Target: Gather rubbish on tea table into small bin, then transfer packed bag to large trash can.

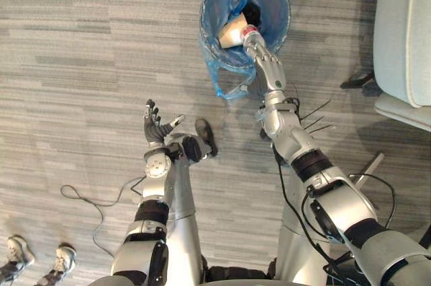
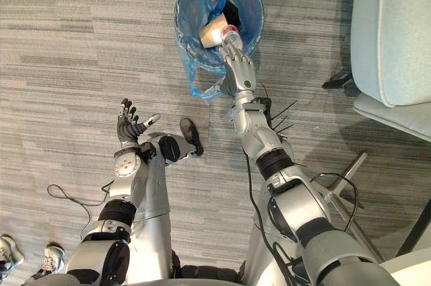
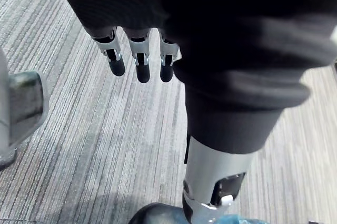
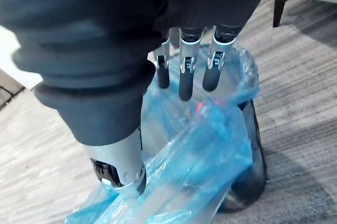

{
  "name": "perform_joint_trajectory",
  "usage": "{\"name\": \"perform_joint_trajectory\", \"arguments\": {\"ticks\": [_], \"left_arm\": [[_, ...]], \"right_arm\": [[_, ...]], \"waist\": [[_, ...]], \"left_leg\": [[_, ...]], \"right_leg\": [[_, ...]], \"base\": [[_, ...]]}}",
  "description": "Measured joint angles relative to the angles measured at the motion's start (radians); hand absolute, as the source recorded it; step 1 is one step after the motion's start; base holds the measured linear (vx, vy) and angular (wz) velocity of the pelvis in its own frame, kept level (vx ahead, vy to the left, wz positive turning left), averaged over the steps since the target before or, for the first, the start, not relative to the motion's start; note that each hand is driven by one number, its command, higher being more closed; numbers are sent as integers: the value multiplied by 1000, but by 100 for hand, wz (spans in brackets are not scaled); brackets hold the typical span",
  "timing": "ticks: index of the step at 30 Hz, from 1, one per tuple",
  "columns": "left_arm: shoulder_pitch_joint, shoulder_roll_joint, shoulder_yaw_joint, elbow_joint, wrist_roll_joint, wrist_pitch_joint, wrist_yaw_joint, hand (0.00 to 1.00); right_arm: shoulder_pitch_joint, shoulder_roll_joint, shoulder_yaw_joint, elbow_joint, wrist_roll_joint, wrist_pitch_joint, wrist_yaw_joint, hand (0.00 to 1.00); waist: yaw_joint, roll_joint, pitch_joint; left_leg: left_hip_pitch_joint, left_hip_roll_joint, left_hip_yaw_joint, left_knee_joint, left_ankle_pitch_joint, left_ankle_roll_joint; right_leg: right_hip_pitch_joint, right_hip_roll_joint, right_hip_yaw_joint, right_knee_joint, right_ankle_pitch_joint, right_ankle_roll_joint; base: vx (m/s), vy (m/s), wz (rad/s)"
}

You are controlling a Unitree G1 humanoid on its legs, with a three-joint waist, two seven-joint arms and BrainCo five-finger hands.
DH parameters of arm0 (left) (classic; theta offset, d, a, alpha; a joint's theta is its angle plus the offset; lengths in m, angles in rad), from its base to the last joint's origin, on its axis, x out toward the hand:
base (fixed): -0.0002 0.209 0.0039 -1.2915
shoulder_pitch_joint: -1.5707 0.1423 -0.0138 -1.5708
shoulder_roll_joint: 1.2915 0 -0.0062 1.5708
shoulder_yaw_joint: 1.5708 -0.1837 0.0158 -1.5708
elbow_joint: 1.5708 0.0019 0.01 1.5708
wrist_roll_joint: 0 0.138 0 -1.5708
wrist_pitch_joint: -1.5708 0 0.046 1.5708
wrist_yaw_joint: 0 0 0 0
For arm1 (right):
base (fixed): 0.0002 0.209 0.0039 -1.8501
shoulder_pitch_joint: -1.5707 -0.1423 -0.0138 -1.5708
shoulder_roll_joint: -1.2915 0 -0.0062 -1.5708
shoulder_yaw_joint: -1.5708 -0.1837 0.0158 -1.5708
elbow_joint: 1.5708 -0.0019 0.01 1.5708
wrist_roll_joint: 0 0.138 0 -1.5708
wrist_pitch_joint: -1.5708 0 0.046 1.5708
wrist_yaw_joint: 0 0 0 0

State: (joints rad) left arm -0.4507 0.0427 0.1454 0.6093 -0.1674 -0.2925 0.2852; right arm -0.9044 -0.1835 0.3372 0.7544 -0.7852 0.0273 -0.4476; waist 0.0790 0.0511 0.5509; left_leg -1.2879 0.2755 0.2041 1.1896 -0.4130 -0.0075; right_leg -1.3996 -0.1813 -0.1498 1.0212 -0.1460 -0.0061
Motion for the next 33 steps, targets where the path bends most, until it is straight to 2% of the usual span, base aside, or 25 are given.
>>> {"name": "perform_joint_trajectory", "arguments": {"ticks": [5,13,16,19,20,25,27,30,33], "left_arm": [[0,0,-29,-12,0,-2,0,0],[0,1,-30,-20,1,-1,-1,0],[0,1,-26,-21,1,1,-1,0],[0,0,-24,-19,3,5,-1,0],[0,-1,-23,-18,3,7,-1,0],[3,-12,-22,6,5,32,1,0],[7,-20,-22,13,6,45,1,0],[25,-26,-25,23,13,50,1,0],[35,-33,-25,30,13,50,0,0]], "right_arm": [[1,-41,5,7,20,-5,16,100],[20,-51,1,0,72,-23,16,100],[54,-51,-6,-76,87,-23,14,100],[91,-39,-12,-147,118,-29,8,100],[104,-27,-20,-167,122,-33,1,0],[152,9,-24,-228,127,-45,-21,0],[168,30,-22,-230,125,-44,-29,0],[180,57,-6,-230,110,-41,-29,0],[188,59,35,-230,94,-41,-28,0]], "waist": [[17,1,0],[19,1,-1],[16,1,-1],[16,1,-1],[15,1,-1],[12,0,-1],[0,0,-1],[-14,-1,-1],[-15,-1,-1]], "left_leg": [[-5,-7,-11,-4,8,-2],[-13,-14,-22,-23,30,-1],[-12,-14,-29,-26,34,-3],[-4,-13,-30,-40,42,-6],[1,-13,-30,-46,45,-7],[44,-13,-32,-86,65,-16],[66,-14,-32,-110,76,-21],[105,-11,-31,-144,92,-34],[130,4,-31,-152,96,-42]], "right_leg": [[0,-8,-6,5,-6,8],[4,-13,-19,-8,-8,12],[11,-12,-27,-13,-7,11],[23,-10,-32,-28,3,-6],[28,-8,-34,-33,5,-8],[72,0,-42,-66,8,-11],[94,4,-46,-83,12,-12],[131,15,-52,-116,25,-21],[155,36,-52,-131,28,-22]], "base": [[-88,16,9],[-108,5,6],[-89,6,2],[-84,9,1],[-102,9,0],[-91,-6,3],[-106,-28,3],[-98,-32,-2],[-110,-47,-14]]}}
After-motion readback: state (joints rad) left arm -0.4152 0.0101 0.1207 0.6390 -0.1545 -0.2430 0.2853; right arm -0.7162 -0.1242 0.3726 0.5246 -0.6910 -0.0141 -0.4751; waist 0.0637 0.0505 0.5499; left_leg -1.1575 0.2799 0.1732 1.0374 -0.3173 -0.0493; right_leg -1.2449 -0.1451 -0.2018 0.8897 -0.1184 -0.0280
